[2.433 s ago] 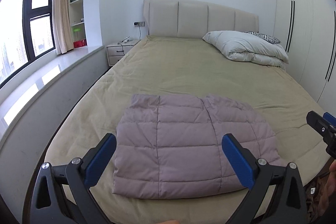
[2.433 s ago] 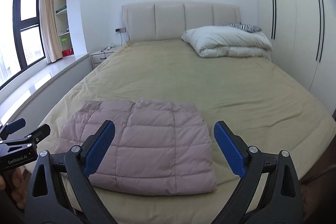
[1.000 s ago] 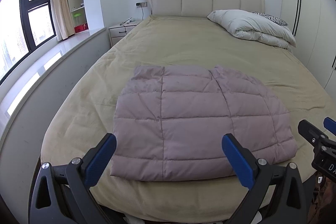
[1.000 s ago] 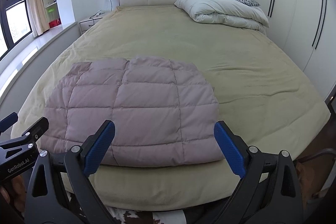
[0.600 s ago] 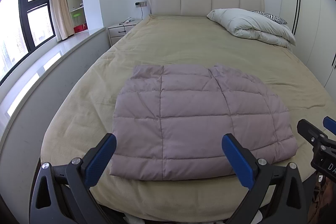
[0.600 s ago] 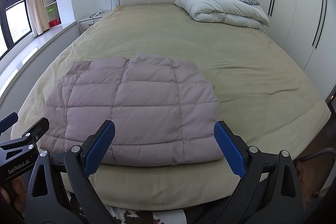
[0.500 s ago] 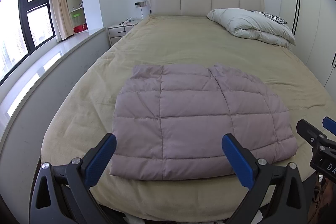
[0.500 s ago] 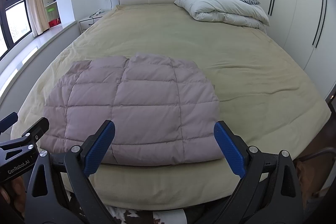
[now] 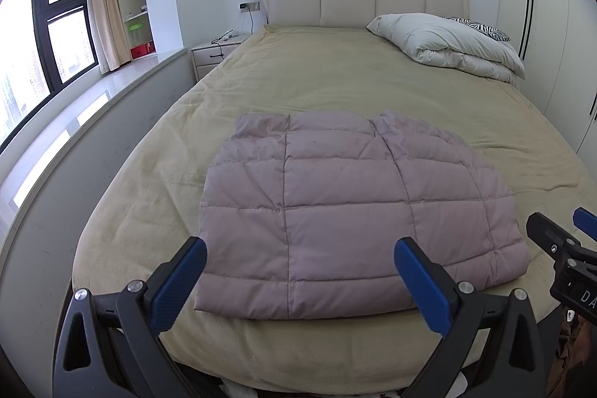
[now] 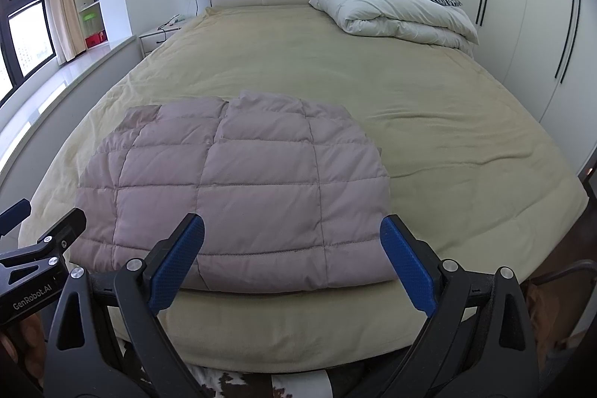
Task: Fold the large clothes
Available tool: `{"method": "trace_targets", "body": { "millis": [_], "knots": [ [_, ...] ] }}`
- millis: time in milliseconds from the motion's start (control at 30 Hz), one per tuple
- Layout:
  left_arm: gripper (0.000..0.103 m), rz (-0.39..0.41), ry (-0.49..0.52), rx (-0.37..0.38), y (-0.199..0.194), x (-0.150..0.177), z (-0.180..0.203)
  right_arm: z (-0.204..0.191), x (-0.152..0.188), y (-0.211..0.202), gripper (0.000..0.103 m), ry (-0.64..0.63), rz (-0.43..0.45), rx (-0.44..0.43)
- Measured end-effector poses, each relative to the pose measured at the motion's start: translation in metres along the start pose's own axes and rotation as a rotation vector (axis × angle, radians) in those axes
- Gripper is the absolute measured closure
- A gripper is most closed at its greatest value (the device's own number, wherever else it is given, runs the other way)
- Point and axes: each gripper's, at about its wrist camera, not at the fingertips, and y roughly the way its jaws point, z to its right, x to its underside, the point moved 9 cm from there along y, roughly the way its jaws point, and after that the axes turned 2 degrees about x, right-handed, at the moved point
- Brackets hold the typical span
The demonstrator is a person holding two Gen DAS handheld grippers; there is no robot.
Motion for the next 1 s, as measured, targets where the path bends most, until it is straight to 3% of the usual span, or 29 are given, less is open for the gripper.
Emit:
{"method": "trace_targets", "body": {
  "millis": [1000],
  "knots": [
    [0.000,-0.004,0.004,-0.001,0.0017,0.0021,-0.0006,-0.0016,0.0071,0.0031,0.007,-0.001,-0.013,-0.002]
  ]
}}
